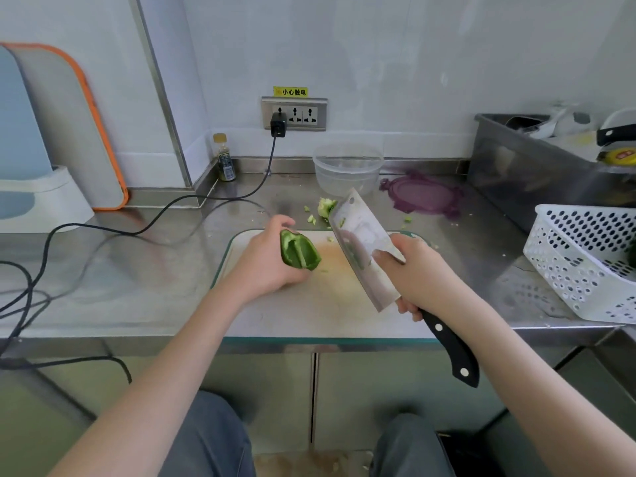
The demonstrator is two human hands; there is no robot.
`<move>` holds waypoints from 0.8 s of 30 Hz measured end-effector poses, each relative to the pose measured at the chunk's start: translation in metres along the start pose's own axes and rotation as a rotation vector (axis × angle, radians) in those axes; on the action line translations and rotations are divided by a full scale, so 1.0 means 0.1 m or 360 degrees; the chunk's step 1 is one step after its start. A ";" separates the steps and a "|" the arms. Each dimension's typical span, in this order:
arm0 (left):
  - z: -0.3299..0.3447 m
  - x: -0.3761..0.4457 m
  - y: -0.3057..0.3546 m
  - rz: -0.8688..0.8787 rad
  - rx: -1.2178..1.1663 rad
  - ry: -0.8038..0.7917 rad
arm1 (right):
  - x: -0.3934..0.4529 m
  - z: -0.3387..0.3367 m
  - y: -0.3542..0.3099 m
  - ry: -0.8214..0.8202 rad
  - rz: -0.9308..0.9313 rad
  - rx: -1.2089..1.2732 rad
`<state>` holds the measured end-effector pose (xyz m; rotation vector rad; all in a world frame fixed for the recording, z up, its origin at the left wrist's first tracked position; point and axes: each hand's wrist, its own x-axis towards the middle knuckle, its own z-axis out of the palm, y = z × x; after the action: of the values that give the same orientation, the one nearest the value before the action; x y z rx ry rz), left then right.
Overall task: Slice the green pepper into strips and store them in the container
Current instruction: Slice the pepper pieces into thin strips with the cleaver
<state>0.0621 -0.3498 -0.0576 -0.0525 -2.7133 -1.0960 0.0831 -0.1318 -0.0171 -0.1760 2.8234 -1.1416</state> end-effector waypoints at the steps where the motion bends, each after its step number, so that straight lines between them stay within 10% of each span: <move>1: 0.01 -0.07 0.00 0.0004 -0.0014 -0.0035 | 0.01 0.03 -0.04 -0.0004 -0.0019 -0.0019; 15: 0.13 -0.34 0.16 -0.0088 -0.0053 -0.0305 | 0.02 0.23 -0.35 -0.0143 -0.0137 -0.0555; 24: 0.27 -0.50 0.00 0.0060 -0.0639 0.0084 | -0.06 0.32 -0.35 -0.0169 -0.0012 -0.0467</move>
<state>0.1060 -0.3287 -0.0868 -0.1342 -2.3947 -1.5866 0.0960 -0.1777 -0.0158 -0.2586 2.8808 -0.6900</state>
